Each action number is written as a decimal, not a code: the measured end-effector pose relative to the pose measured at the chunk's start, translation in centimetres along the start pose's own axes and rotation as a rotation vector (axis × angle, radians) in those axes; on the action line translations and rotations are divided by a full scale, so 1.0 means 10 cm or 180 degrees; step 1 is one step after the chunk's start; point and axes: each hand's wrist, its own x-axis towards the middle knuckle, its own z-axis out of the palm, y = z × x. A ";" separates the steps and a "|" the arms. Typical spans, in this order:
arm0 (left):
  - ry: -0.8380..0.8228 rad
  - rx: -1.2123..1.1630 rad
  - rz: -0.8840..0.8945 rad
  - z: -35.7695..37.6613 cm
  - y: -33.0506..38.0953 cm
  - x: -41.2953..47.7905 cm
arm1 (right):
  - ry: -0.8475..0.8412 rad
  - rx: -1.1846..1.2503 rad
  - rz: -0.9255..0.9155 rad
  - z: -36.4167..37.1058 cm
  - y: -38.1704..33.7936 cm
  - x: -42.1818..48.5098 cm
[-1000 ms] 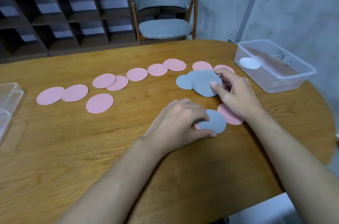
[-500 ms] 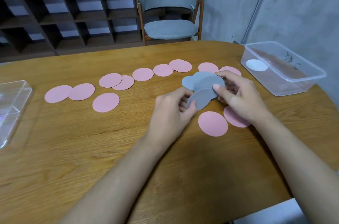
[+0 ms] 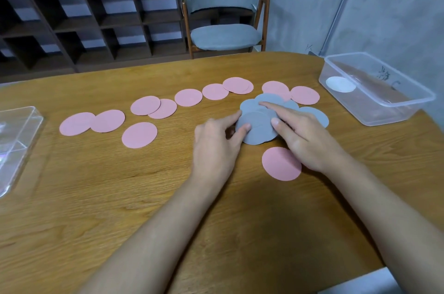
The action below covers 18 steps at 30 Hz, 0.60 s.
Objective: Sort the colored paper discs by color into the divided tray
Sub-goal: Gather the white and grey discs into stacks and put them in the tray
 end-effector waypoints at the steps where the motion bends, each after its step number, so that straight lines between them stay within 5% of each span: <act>1: 0.0017 -0.0041 -0.0015 0.00 0.00 0.00 | -0.0043 -0.0138 0.0000 0.01 -0.02 0.00; 7: -0.0035 0.0010 0.0086 0.01 -0.01 -0.03 | -0.0307 -0.0775 0.0001 0.07 -0.09 -0.03; 18: 0.0093 0.0420 0.0626 -0.05 -0.11 -0.09 | 0.0013 -0.0636 -0.0310 0.11 -0.08 -0.07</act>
